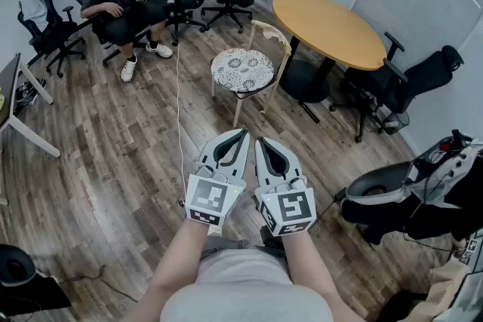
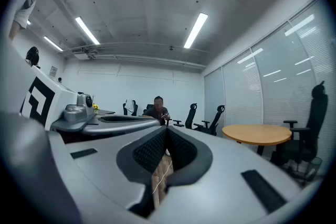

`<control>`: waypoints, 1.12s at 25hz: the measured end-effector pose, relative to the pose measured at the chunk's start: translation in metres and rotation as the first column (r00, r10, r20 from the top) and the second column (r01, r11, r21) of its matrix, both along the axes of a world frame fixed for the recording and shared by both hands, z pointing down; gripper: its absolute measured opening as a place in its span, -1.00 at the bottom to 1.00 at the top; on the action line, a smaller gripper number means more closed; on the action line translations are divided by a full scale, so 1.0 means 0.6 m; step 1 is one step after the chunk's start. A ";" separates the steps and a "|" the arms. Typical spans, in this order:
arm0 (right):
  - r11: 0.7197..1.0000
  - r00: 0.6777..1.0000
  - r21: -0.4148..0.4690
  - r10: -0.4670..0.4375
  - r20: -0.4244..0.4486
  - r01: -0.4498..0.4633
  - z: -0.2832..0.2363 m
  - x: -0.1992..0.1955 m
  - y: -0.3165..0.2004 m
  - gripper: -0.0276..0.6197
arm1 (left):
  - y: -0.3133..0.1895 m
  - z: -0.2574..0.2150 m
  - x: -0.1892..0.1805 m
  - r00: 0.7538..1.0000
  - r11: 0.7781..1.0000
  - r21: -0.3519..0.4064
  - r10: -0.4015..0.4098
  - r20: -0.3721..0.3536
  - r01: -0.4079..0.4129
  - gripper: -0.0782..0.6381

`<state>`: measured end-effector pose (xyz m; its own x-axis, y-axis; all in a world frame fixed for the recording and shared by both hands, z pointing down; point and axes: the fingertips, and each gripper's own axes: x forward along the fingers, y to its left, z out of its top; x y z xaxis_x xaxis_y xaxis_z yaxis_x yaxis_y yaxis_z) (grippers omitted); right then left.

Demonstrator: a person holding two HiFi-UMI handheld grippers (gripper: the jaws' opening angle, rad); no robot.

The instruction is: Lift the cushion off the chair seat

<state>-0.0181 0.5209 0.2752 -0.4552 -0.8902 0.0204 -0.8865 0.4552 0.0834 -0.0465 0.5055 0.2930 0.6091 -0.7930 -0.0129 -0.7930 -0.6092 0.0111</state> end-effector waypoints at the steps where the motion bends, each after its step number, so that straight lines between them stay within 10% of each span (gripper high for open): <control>1: 1.000 1.000 0.000 0.001 -0.001 -0.001 -0.001 -0.006 -0.008 -0.84 | -0.008 -0.013 -0.004 1.000 1.000 0.016 0.004 0.001 -0.004 -0.79; 28: 0.998 0.997 -0.048 0.041 0.065 -0.038 0.032 -0.055 -0.185 -0.84 | -0.185 -0.002 -0.069 1.000 1.000 -0.004 0.020 0.008 -0.020 -0.79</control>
